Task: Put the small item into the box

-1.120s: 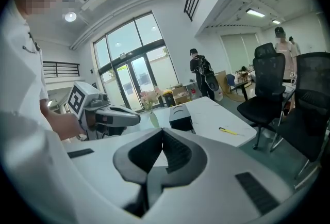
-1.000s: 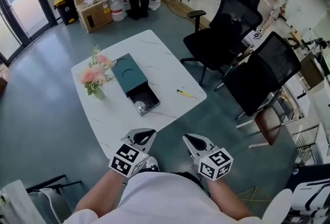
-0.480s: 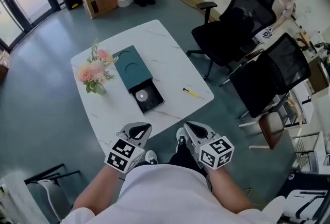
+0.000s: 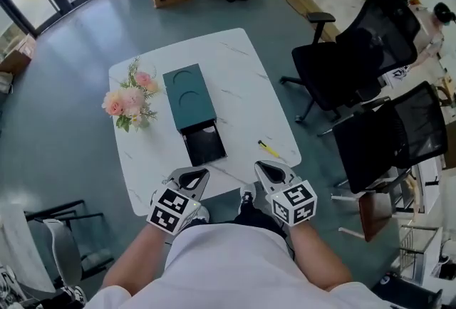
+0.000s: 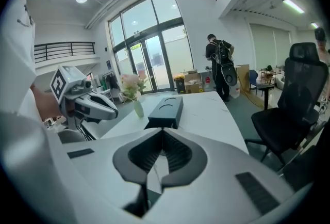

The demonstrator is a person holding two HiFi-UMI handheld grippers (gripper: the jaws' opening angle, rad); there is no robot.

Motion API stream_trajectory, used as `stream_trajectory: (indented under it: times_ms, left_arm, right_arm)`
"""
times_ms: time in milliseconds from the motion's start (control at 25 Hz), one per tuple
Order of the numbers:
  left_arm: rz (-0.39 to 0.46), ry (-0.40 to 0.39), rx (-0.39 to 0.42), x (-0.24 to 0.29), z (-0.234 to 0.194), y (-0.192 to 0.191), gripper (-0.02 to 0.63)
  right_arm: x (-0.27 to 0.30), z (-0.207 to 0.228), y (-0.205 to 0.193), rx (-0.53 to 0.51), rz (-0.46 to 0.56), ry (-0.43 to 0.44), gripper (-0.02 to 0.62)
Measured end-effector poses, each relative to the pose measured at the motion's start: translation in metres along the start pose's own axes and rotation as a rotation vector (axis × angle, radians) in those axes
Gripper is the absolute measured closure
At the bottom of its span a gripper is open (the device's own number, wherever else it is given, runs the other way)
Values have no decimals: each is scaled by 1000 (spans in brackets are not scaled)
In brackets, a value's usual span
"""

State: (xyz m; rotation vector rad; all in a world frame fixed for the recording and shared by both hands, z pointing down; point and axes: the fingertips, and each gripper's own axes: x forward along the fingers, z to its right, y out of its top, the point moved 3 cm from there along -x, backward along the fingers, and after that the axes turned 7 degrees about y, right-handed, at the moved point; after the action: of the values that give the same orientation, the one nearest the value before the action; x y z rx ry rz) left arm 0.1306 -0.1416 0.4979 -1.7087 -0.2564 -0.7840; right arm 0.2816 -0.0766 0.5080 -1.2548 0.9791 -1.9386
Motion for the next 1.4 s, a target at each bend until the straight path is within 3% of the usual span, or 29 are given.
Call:
stream_trajectory:
  times_ms: [280, 560, 720, 1080, 1400]
  left_arm:
    - [-49, 97, -85, 53, 2, 3, 594]
    - [-69, 198, -194, 66, 4, -1, 594]
    - [-86, 249, -248, 69, 6, -9, 594]
    - [-112, 316, -296, 60, 7, -17, 594]
    - [-113, 275, -285, 51, -15, -17, 594]
  right_arm:
    - [19, 86, -28, -53, -160, 25, 580]
    - [47, 135, -63, -153, -346, 78, 577]
    - [65, 149, -88, -181, -449, 119, 495]
    - [84, 157, -119, -259, -579, 164, 482]
    - [89, 156, -125, -223, -625, 108, 491]
